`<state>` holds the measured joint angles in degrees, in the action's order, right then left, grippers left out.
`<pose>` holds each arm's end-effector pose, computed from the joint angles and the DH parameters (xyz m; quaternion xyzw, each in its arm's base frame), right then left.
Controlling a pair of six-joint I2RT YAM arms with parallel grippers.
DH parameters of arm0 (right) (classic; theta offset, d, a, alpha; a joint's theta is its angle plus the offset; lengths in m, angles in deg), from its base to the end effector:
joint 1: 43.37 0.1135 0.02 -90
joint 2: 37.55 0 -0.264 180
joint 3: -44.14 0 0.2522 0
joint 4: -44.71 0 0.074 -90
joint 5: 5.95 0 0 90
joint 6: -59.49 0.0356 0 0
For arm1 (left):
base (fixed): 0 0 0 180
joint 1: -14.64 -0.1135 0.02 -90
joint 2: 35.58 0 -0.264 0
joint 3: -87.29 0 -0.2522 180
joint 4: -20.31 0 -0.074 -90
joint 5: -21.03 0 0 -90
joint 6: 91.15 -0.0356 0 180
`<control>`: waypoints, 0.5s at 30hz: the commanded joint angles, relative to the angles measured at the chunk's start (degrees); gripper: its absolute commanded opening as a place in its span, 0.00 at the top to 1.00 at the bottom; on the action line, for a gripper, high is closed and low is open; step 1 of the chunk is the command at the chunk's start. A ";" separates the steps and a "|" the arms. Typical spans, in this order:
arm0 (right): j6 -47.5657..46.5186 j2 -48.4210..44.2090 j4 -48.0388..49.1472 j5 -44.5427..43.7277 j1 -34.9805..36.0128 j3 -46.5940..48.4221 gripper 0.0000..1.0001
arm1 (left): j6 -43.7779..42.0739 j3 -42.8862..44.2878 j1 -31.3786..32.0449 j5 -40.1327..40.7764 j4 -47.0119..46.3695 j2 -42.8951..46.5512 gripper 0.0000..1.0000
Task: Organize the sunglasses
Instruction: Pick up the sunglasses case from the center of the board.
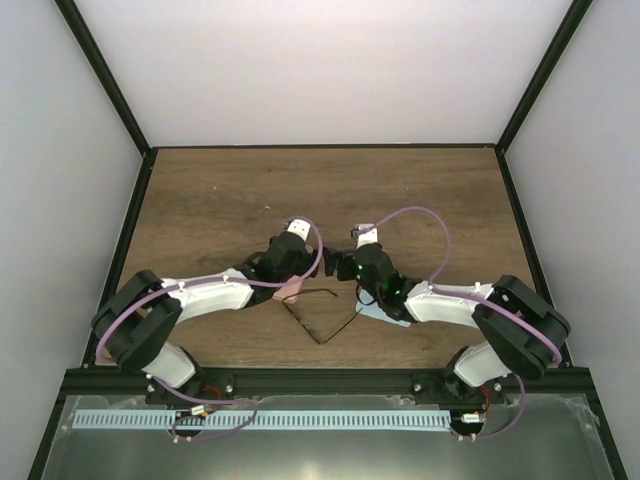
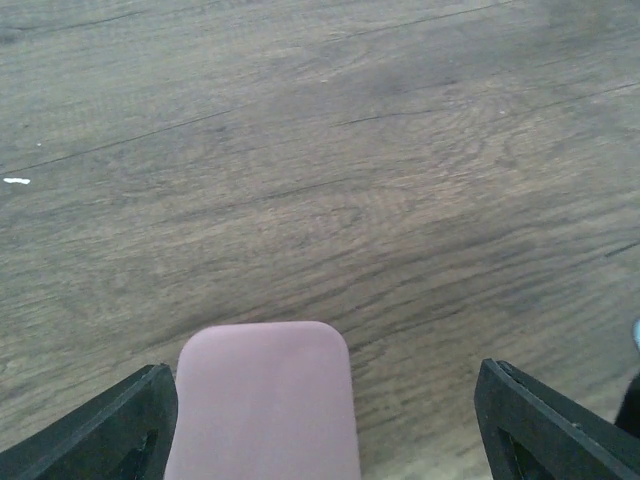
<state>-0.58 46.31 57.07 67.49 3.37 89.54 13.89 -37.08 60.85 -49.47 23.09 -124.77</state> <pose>0.2036 0.2016 0.1716 -0.0473 0.8418 0.2290 0.4866 0.2252 -0.2178 0.1743 0.1627 0.8677 -0.0966 0.4598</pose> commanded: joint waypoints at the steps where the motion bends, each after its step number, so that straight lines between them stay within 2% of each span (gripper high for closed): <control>1: 2.80 -3.75 -1.38 1.87 0.37 -0.45 0.00 | 3.34 -0.10 -0.25 -5.52 5.91 3.51 0.15; 3: 2.91 -5.83 -2.70 2.14 0.37 -0.96 0.00 | 4.18 -0.07 -0.70 -6.16 7.59 3.75 0.13; 6: 3.41 -8.69 -4.41 2.54 0.37 -1.84 0.00 | 6.40 0.39 -1.65 -6.51 10.00 3.29 0.15; 15: 2.91 -10.60 -5.73 -0.19 0.37 -3.14 0.00 | 5.43 -1.39 -4.34 -9.95 5.65 0.73 0.14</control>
<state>1.89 35.92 52.86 69.31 3.37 86.17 19.27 -37.43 57.57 -56.59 30.37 -122.17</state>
